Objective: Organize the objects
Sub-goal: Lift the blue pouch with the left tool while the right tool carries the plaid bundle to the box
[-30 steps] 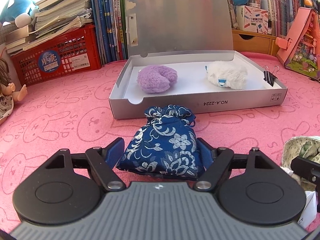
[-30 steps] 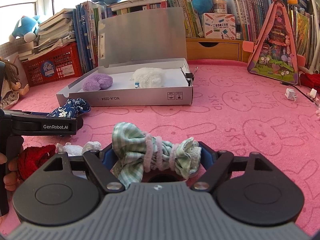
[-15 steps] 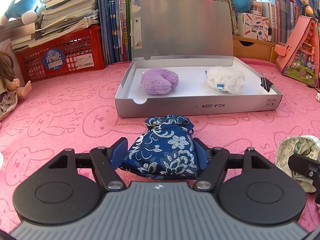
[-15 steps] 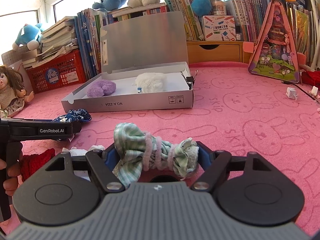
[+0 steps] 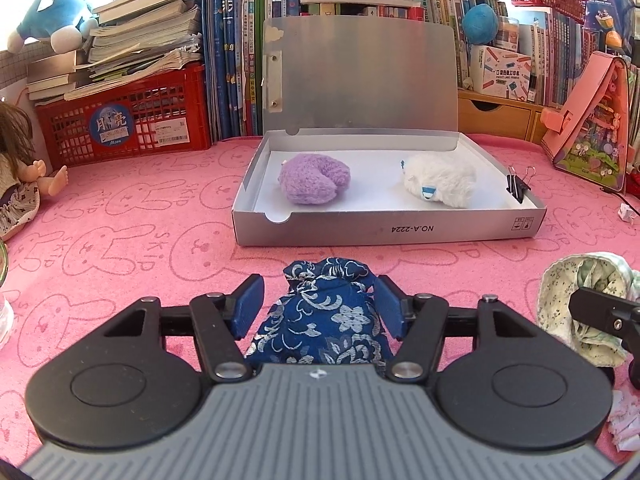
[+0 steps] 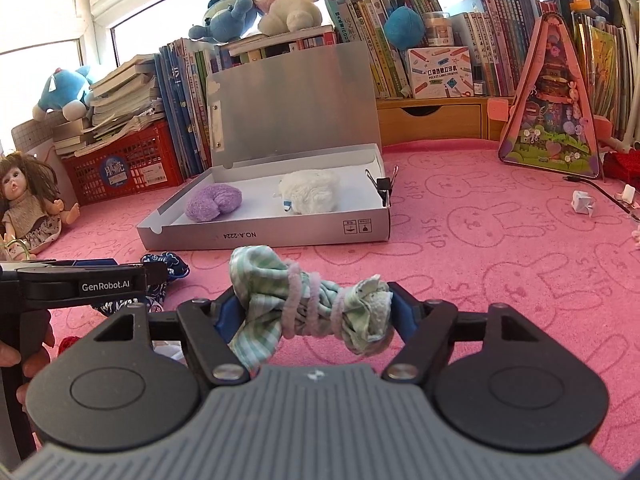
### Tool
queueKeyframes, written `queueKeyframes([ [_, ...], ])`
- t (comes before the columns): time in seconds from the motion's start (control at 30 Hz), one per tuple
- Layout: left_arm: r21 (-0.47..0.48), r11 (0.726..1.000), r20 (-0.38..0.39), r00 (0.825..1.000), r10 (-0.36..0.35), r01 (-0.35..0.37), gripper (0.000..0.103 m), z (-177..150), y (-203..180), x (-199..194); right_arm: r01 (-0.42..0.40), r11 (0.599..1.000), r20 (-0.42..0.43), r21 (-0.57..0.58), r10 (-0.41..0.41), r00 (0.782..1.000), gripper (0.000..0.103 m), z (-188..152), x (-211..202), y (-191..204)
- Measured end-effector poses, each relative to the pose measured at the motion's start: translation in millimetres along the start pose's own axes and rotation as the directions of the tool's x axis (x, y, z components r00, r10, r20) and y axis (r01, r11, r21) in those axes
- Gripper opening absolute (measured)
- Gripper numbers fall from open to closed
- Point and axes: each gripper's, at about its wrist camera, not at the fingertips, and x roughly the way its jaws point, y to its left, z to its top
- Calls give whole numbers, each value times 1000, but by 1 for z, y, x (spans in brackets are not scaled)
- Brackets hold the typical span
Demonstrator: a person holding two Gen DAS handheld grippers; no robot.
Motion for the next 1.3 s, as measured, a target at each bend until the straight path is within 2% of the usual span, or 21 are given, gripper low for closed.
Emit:
queueKeyframes([
  [0.13, 8, 1000, -8, 1000, -11, 11, 65, -1, 0, 3, 1, 1000, -6, 15, -1, 1000, 72, 0, 1, -2],
  [0.27, -25, 999, -37, 999, -21, 21, 86, -3, 4, 12, 7, 1000, -12, 13, -7, 1000, 72, -3, 2, -2],
  [0.43, 23, 999, -48, 998, 30, -29, 88, -3, -1, 25, 8, 1000, -15, 19, -8, 1000, 72, -3, 5, -3],
  [0.57, -15, 999, -119, 992, 28, -30, 88, 1, 5, 39, 6, 1000, -17, 16, -5, 1000, 72, -3, 6, -2],
  [0.63, -11, 999, -129, 991, 28, -30, 86, 0, 6, 41, 4, 1000, -18, 14, -4, 1000, 72, -3, 7, -2],
  [0.67, -6, 1000, -125, 992, 25, -26, 78, 0, 5, 41, 3, 1000, -17, 13, -3, 1000, 72, -2, 8, -1],
  [0.7, -4, 1000, -118, 993, 17, -18, 66, -1, 4, 40, 1, 1000, -16, 12, -1, 1000, 72, -2, 8, -1],
  [0.8, -6, 1000, -110, 994, 18, -18, 58, -2, 1, 35, -5, 1000, -7, 8, 5, 1000, 72, 1, 7, 1],
  [0.97, -25, 1000, -93, 996, 0, -2, 56, 0, 1, 25, -22, 1000, 17, 1, 22, 1000, 72, 10, 4, 2],
  [1.3, -46, 999, 8, 1000, -14, 14, 56, 30, 7, 6, -54, 998, 57, 16, 53, 997, 71, 52, 12, -5],
])
